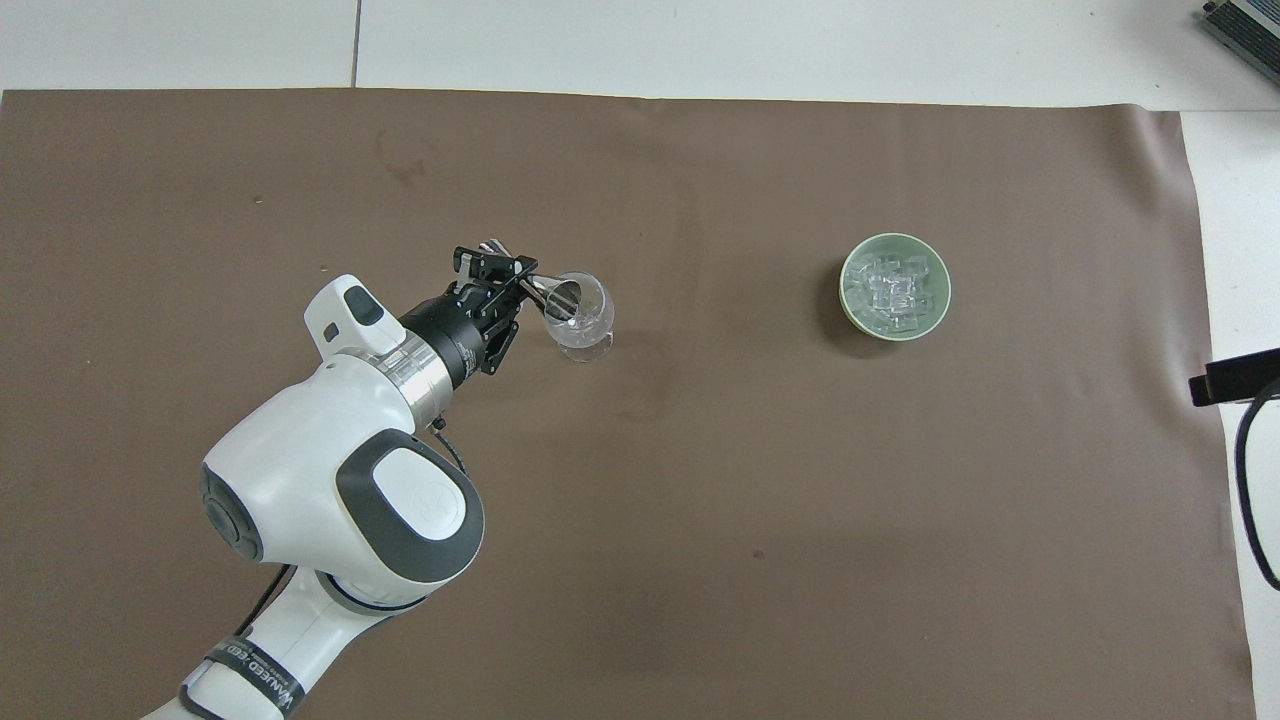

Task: Pour wine and add ice with both arms
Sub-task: 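Tilt the jigger over the clear glass with the left gripper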

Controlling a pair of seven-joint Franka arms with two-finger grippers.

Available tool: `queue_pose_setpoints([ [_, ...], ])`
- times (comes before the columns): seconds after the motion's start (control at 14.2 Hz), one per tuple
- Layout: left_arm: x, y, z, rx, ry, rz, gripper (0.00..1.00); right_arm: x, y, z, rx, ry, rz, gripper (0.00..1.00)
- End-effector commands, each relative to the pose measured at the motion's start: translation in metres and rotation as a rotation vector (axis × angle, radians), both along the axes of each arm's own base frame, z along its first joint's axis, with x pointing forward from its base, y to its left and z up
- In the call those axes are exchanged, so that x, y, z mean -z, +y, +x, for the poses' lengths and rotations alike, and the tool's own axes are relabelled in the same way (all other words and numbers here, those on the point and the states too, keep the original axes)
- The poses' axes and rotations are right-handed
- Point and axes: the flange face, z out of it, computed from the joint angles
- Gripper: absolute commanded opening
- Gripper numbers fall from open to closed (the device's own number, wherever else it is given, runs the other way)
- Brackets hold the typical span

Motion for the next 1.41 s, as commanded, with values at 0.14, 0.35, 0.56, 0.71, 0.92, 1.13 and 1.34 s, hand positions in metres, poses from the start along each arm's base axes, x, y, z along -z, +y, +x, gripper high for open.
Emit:
queue_pose_setpoints([
  [0.14,-0.004,0.0,0.007,-0.002,-0.052,0.041,0.0,-0.007,0.001,0.003,-0.004,-0.061,0.007,1.0],
  [0.35,-0.004,0.001,0.008,0.015,-0.068,0.063,0.0,-0.008,0.0,0.006,-0.003,-0.086,0.006,1.0],
  [0.56,-0.005,0.002,0.008,0.019,-0.083,0.078,0.0,-0.008,0.001,0.007,-0.004,-0.094,0.005,1.0],
  [0.71,-0.006,0.002,0.007,0.02,-0.087,0.081,0.0,-0.008,0.004,0.007,-0.009,-0.091,0.006,1.0],
  [0.92,-0.006,0.003,0.008,0.015,-0.092,0.085,0.0,-0.006,0.007,0.007,-0.012,-0.087,0.02,1.0],
  [1.13,-0.005,0.001,0.008,0.017,-0.093,0.088,0.0,-0.002,0.009,0.003,0.04,-0.103,0.044,1.0],
  [1.34,-0.007,0.0,0.009,0.024,-0.107,0.098,0.0,0.005,0.01,0.002,0.067,-0.118,0.044,1.0],
])
